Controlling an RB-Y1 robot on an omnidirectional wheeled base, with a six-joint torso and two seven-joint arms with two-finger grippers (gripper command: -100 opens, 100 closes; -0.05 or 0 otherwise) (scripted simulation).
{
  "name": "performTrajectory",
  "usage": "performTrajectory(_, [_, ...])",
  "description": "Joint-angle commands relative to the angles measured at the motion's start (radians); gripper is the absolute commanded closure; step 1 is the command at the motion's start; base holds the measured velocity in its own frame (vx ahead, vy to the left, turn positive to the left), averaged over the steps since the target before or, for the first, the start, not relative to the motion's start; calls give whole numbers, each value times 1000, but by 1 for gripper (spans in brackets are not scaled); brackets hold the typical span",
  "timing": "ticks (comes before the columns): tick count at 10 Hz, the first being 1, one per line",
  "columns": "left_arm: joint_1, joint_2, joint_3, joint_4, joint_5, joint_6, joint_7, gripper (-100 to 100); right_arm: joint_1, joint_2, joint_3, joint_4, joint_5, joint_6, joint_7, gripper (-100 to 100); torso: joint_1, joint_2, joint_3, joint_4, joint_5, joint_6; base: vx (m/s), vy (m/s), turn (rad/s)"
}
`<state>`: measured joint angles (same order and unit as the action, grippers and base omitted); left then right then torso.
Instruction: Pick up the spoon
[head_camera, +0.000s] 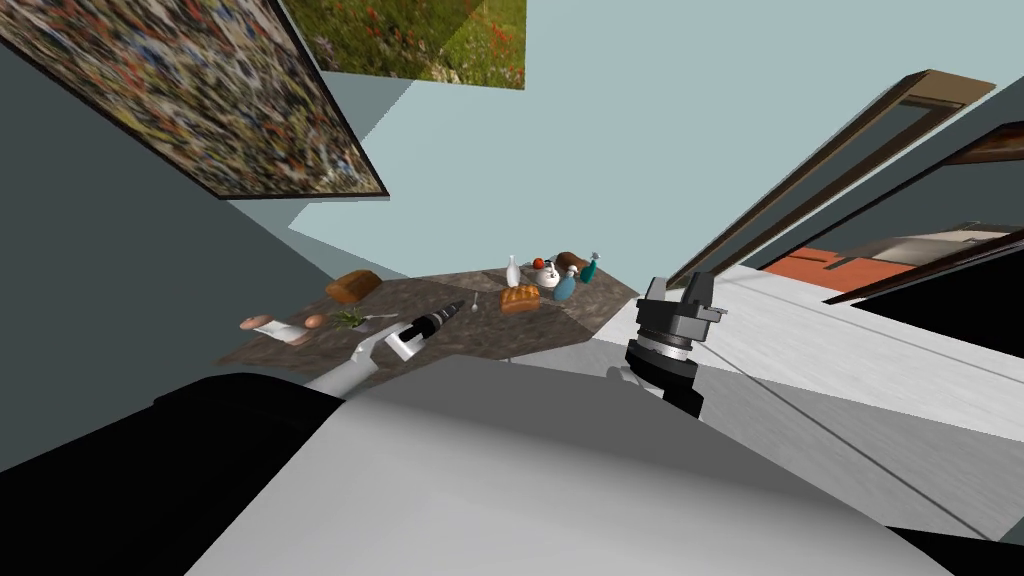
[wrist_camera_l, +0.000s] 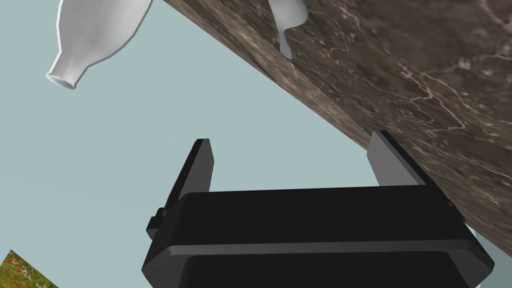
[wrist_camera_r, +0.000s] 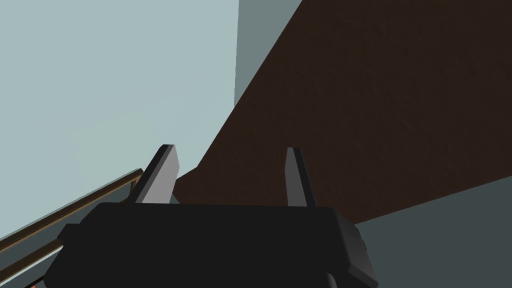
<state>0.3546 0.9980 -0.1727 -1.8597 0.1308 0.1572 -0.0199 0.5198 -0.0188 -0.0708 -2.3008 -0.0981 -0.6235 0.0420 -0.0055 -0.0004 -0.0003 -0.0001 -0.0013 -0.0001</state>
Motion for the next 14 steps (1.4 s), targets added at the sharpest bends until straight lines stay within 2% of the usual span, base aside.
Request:
performTrajectory(1, [4, 30, 2, -3, 9, 33, 3, -100, 0, 0, 0, 0, 0, 0, 0, 0, 0, 0, 0, 0, 0, 0, 16, -82, -60])
performTrajectory(4, [18, 112, -12, 30, 25, 126, 6, -100, 0, 0, 0, 0, 0, 0, 0, 0, 0, -1, -1, 0, 0, 0, 40, -94, -165])
performTrajectory(5, [18, 112, -12, 30, 25, 128, 6, -100, 0, 0, 0, 0, 0, 0, 0, 0, -1, -1, -1, 0, 0, 0, 30, -83, -46])
performTrajectory(8, [38, 171, -24, 57, 37, 209, 11, -100, 0, 0, 0, 0, 0, 0, 0, 0, -1, -1, -1, 0, 0, 0, 38, -97, -146])
performTrajectory(9, [38, 171, -24, 57, 37, 214, 11, -100, 0, 0, 0, 0, 0, 0, 0, 0, -1, -1, -1, 0, 0, 0, 23, -61, -54])
performTrajectory(14, [74, 247, -40, 90, 49, 333, 21, -100, 0, 0, 0, 0, 0, 0, 0, 0, 0, -2, -1, 0, 0, -1, 50, -76, -131])
